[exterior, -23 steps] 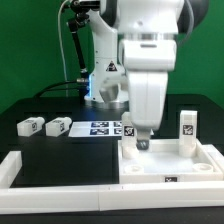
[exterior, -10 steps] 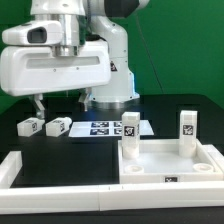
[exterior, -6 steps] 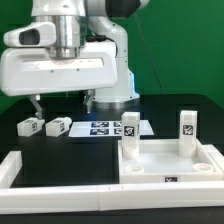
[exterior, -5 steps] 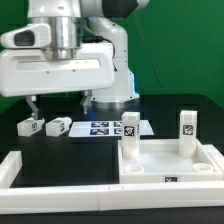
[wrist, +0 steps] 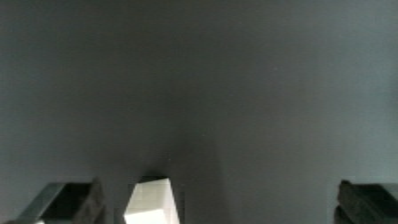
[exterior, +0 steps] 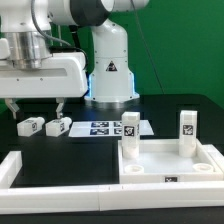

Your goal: Assemble square table

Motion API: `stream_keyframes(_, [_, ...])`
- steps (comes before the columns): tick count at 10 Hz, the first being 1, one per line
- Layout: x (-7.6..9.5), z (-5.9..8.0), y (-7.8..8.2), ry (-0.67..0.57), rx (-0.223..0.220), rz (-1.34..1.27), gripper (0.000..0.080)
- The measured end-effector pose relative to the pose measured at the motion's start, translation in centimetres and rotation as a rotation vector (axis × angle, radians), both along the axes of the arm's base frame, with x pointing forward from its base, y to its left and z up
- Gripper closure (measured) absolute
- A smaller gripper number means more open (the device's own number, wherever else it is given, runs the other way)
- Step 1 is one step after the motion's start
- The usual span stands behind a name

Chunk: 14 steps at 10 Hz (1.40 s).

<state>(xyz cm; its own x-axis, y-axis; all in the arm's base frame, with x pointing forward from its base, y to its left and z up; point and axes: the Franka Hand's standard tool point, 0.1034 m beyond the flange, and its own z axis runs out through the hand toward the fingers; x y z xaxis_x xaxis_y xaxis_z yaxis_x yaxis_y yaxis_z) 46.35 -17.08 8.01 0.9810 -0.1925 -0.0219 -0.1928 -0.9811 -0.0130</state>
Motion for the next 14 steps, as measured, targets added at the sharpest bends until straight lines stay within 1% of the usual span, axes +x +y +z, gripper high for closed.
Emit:
stream_keyframes(2, [0.1,0.0,0.3,0.003,0.002,0.014,0.0151])
stream_keyframes(3, [-0.3,-0.3,0.4,0.033,0.017,0.012,0.0151])
stream_keyframes(4, [-1.4,-1.0,0.0,0.086,0.037,-0.003,0.0151])
stream_keyframes(5, [-3.2,-1.4,0.2,0.186,0.083,-0.016,0.0151])
stream_keyframes(6, [-5.4,-1.7,0.4,0.282,0.129,-0.035,0.0151])
stream_keyframes(7, [-7.0,-2.0,0.7,0.376,0.171,-0.055,0.0151])
stream_keyframes(8, [-7.2,-2.5,0.5,0.416,0.186,-0.063,0.0151])
stream_keyframes(9, [-7.2,-2.5,0.8,0.468,0.207,-0.057,0.0151])
stream_keyframes(10, [-7.4,-2.5,1.1,0.538,0.237,-0.053,0.0151])
stream_keyframes(11, [-7.1,-2.7,1.1,0.576,0.250,-0.048,0.0151])
stream_keyframes(12, [-7.8,-2.7,1.3,0.657,0.283,-0.047,0.0151])
stream_keyframes(13, [-9.2,-3.5,0.6,0.760,0.314,-0.063,0.0151])
stream_keyframes(14, [-9.8,-4.2,0.1,0.819,0.324,-0.080,0.0151])
